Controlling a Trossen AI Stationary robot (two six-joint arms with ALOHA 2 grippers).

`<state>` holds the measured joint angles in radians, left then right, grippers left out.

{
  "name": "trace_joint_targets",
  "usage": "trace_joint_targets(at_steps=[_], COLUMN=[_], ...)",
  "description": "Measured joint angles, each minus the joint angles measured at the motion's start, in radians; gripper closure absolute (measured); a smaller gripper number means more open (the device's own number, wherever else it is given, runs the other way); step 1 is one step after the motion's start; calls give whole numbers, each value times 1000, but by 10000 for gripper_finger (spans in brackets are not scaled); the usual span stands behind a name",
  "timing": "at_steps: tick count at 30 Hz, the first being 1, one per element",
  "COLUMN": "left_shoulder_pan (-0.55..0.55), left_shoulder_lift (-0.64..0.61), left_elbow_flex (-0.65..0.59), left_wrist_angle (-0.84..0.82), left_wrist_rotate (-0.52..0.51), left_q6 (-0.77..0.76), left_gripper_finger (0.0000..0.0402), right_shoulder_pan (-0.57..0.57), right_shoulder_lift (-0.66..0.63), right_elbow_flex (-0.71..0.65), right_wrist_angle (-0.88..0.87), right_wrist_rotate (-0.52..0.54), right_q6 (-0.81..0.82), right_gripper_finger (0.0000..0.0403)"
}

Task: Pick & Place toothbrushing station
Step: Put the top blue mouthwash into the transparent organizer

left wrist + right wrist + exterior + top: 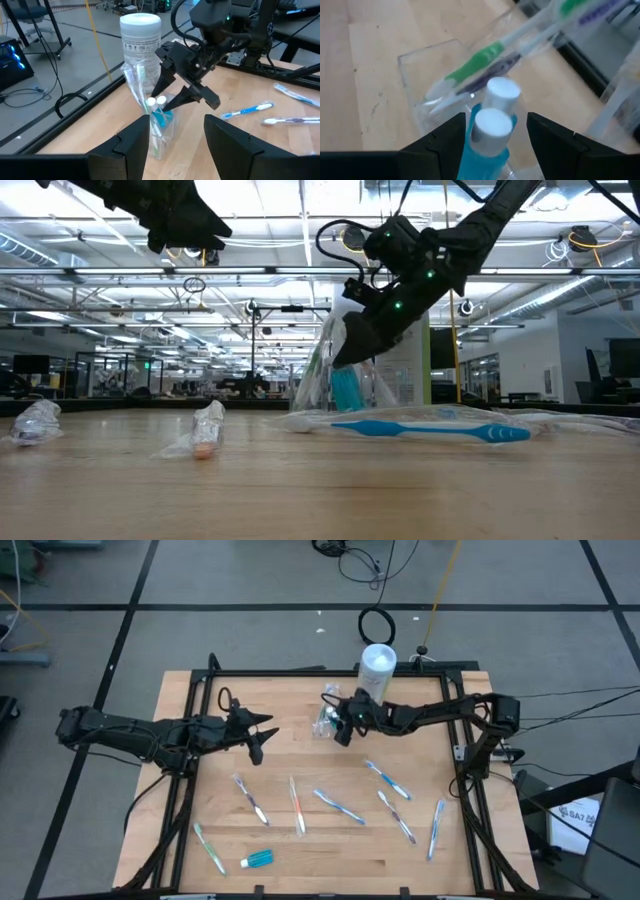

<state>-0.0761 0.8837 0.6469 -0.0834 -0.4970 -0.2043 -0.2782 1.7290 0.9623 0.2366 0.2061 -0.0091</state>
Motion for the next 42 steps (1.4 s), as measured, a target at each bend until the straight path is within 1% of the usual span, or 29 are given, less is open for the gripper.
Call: trace_joint_targets(at_steps=[10, 19, 23, 30, 34, 36, 39, 42], left_shoulder_pan=[-1, -3, -3, -3, -3, -3, -3, -3], left_shoulder_lift=[0, 0, 0, 0, 0, 0, 0, 0], left_elbow_flex=[0, 0, 0, 0, 0, 0, 0, 0], left_wrist_angle=[-4, -4, -4, -4, -8, -16, -22, -25], left_wrist_rotate=[1, 3, 3, 3, 11, 19, 21, 21], left_q6=[-1, -8, -9, -9, -9, -9, -9, -9], left_gripper_finger=[206, 206, 206, 206, 206, 206, 206, 206], right_shoulder_pan=[23, 23, 24, 24, 31, 32, 40, 51], right_shoulder_lift=[-2, -2, -13, -52, -55, -55, -55, -55], right_elbow_flex=[0, 0, 0, 0, 0, -1, -27, -82], right_wrist_angle=[-25, -29, -38, -33, -35, -32, 8, 125], right_wrist_rotate=[4, 4, 3, 9, 59, 56, 60, 83], right_q6=[-9, -3, 6, 64, 111, 133, 164, 183], right_gripper_finger=[224, 281, 298, 297, 297, 301, 303, 299])
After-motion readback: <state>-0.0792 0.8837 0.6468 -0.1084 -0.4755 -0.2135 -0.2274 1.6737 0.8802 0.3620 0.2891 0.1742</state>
